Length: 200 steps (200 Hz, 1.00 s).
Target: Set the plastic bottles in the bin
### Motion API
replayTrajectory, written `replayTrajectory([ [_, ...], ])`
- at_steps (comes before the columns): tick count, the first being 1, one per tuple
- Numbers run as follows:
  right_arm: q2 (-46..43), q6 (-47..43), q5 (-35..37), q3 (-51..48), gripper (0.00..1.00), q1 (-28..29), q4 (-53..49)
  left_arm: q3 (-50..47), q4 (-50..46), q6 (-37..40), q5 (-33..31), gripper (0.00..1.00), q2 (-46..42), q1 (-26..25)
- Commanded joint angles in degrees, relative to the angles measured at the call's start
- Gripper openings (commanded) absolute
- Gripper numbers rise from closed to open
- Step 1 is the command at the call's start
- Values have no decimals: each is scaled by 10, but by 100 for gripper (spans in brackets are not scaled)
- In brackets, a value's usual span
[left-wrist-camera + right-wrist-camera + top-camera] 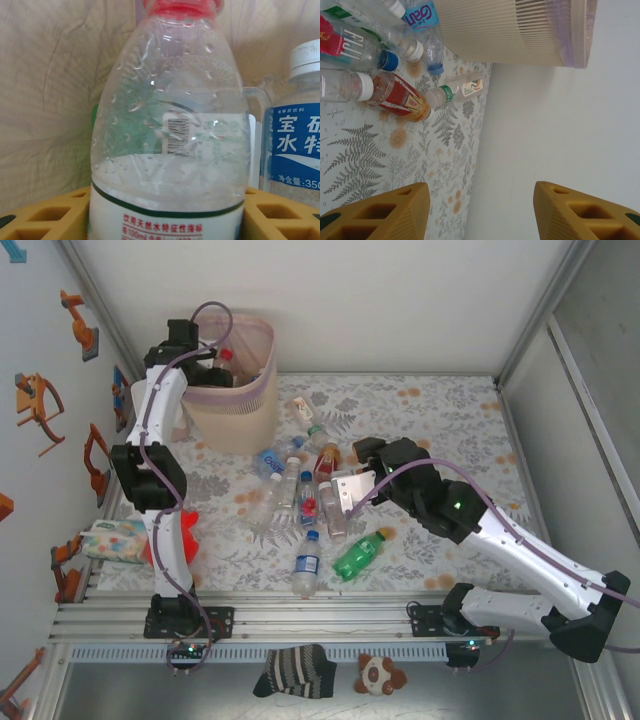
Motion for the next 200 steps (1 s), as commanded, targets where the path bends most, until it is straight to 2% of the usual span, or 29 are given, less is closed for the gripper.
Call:
replayTrajectory([
  [1,-9,10,7,3,56,4,1,-7,-18,3,8,65,15,2],
  [35,-8,19,13,-1,57,4,17,-4,-16,-6,20,77,-5,1],
  [53,-7,45,14,-11,57,4,50,-2,-13,-9,27,80,-23,1],
  [89,14,166,17,2,57,4,58,5,-10,-18,49,81,-59,1],
  [132,46,365,59,14,55,4,73,6,-7,-32,76,83,-97,1],
  [200,75,808,97,45,53,3,-3,-33,17,-52,120,82,-168,1],
])
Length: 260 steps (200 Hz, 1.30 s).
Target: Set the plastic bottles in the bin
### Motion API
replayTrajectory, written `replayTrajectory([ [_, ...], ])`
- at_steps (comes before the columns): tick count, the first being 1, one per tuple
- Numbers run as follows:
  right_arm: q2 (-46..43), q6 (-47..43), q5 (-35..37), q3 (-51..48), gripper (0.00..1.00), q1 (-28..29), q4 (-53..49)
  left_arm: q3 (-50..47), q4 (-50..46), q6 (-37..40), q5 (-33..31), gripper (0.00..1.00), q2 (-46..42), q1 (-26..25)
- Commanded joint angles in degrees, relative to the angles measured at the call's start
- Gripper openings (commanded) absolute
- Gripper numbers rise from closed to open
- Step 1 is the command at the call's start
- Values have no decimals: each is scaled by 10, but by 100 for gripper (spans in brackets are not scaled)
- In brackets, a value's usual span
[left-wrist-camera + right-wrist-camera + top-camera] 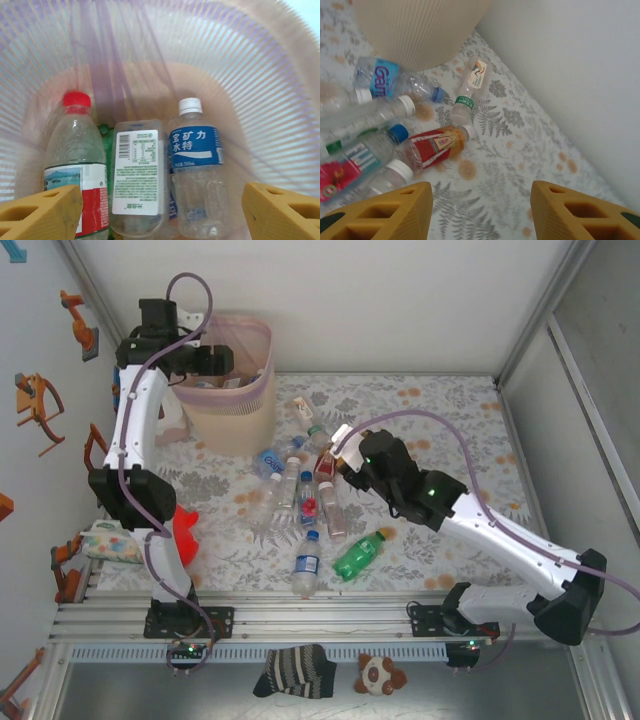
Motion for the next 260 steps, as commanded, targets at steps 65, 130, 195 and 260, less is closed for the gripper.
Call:
replayTrajectory([
  [65,-32,587,1,-37,51,1,-169,-171,116,-59,75,82,-144,1],
  [130,-86,811,-71,-157,53,-9,-207,-306,204,-90,104,82,-233,-1],
  [195,-60,891,-121,-219,71,-17,-185,-374,244,-101,119,82,-268,-4],
  [260,-3,888,-176,-242,72,-36,-145,-420,267,-113,130,82,-292,-5],
])
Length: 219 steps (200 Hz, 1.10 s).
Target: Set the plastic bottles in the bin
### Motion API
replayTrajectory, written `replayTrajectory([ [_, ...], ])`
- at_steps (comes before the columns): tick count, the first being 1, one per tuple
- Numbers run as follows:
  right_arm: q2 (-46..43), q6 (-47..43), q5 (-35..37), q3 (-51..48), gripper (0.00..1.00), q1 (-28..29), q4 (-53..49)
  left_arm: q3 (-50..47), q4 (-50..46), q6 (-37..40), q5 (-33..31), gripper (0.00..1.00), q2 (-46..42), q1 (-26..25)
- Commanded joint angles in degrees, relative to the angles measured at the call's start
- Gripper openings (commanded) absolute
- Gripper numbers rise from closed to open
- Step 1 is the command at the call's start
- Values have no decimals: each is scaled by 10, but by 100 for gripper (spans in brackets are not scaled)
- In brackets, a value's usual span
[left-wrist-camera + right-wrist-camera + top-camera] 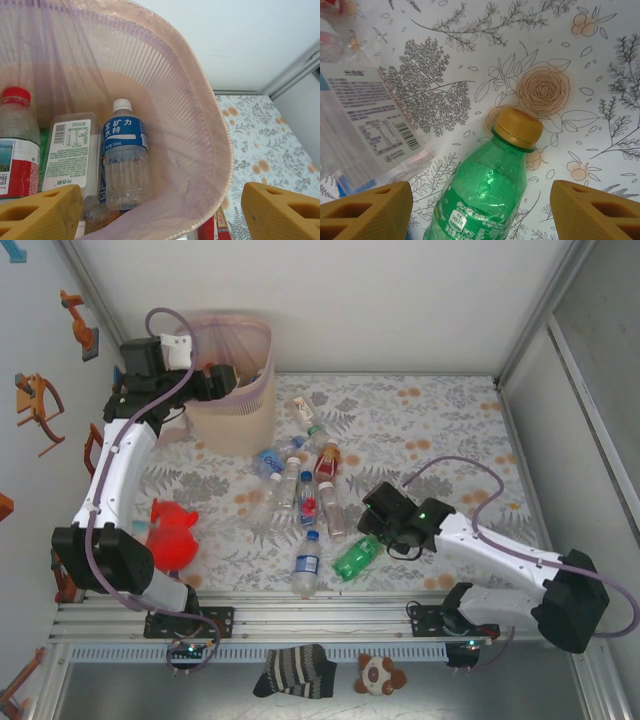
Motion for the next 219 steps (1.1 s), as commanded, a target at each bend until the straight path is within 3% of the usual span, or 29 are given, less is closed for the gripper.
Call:
replayTrajectory([
  [1,19,16,-21,-16,72,-9,20,-23,-2,-20,21,82,-23,-5],
  [65,121,-7,-98,-19,73,-24,88,-40,-5,-18,15,83,-39,-4],
  [107,146,-5,-110,-36,71,-29,110,-48,-6,-16,12,83,-39,-4],
  [219,72,-7,-55,-42,57,-31,75,-69,7,-32,6,83,-53,-7],
])
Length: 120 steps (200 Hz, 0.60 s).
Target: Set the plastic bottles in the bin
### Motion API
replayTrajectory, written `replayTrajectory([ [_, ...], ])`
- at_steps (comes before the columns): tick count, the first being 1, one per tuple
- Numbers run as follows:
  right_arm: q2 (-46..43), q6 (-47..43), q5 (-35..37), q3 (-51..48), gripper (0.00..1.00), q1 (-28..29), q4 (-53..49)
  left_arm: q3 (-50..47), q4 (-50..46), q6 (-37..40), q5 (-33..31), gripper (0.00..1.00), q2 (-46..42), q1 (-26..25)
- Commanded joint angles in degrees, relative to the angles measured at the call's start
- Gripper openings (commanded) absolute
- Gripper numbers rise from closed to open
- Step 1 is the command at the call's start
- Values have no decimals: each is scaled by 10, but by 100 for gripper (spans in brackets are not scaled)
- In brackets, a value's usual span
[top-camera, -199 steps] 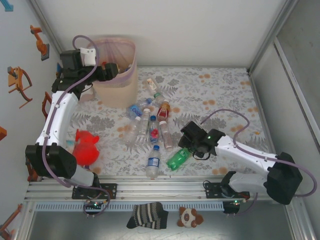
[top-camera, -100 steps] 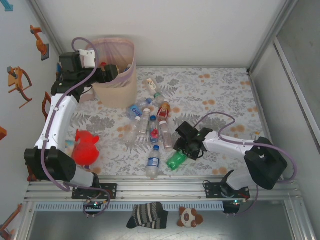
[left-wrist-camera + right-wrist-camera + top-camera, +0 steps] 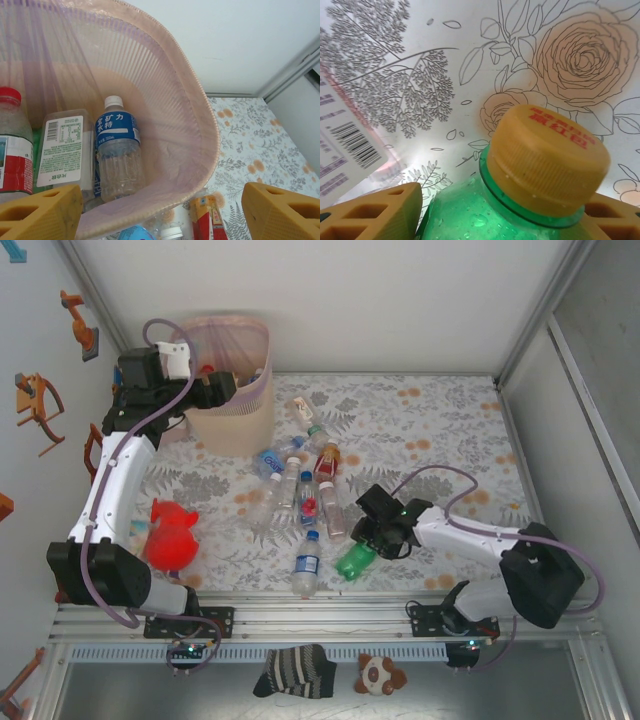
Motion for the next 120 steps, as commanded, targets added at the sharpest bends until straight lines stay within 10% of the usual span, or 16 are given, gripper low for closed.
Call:
replayTrajectory([
  [1,-26,-2,37,3,57,-3,-30,-14,-22,-22,6,83,-9,-5],
  [120,-145,-237,236,140,55,-3,-80,-28,63,-14,98,83,-30,-45],
])
